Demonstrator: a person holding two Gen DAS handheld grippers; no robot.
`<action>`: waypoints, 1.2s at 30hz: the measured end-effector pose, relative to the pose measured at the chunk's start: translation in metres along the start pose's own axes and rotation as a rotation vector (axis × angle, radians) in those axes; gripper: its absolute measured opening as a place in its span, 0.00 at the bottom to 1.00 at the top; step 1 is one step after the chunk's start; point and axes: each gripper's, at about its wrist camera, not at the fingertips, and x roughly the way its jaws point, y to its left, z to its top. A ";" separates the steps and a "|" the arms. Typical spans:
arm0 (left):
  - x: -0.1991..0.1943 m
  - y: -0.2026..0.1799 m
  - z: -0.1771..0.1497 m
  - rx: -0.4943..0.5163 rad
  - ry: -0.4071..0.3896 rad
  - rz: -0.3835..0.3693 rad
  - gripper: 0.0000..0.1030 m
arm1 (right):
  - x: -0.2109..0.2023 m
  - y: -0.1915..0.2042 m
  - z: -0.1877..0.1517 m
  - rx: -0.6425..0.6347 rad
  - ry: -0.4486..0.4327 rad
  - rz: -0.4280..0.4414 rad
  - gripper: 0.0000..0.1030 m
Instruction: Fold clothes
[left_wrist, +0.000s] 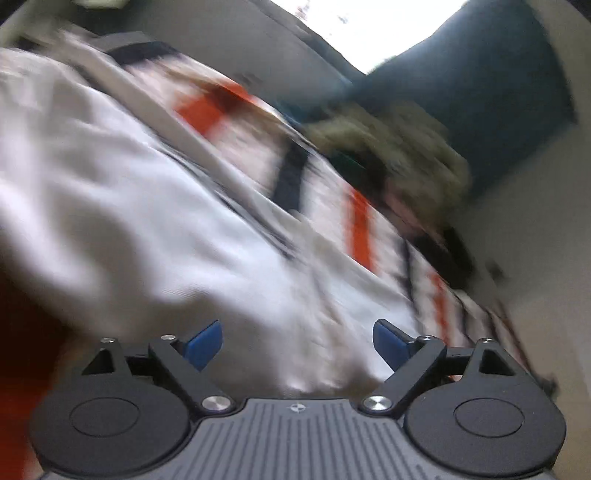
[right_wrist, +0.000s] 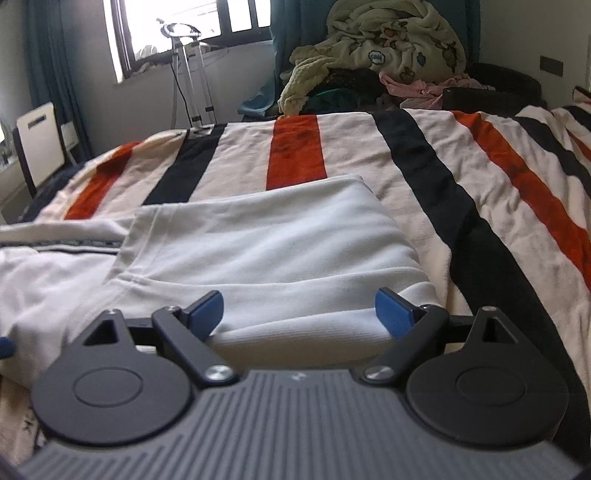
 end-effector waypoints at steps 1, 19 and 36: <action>-0.008 0.007 0.002 -0.025 -0.034 0.077 0.90 | -0.001 -0.002 0.000 0.011 -0.001 0.005 0.88; -0.020 0.130 0.067 -0.604 -0.412 0.427 0.74 | -0.012 0.002 -0.002 -0.023 -0.078 -0.035 0.88; -0.016 0.045 0.112 0.003 -0.584 0.549 0.13 | -0.010 -0.013 0.001 0.040 -0.028 -0.018 0.88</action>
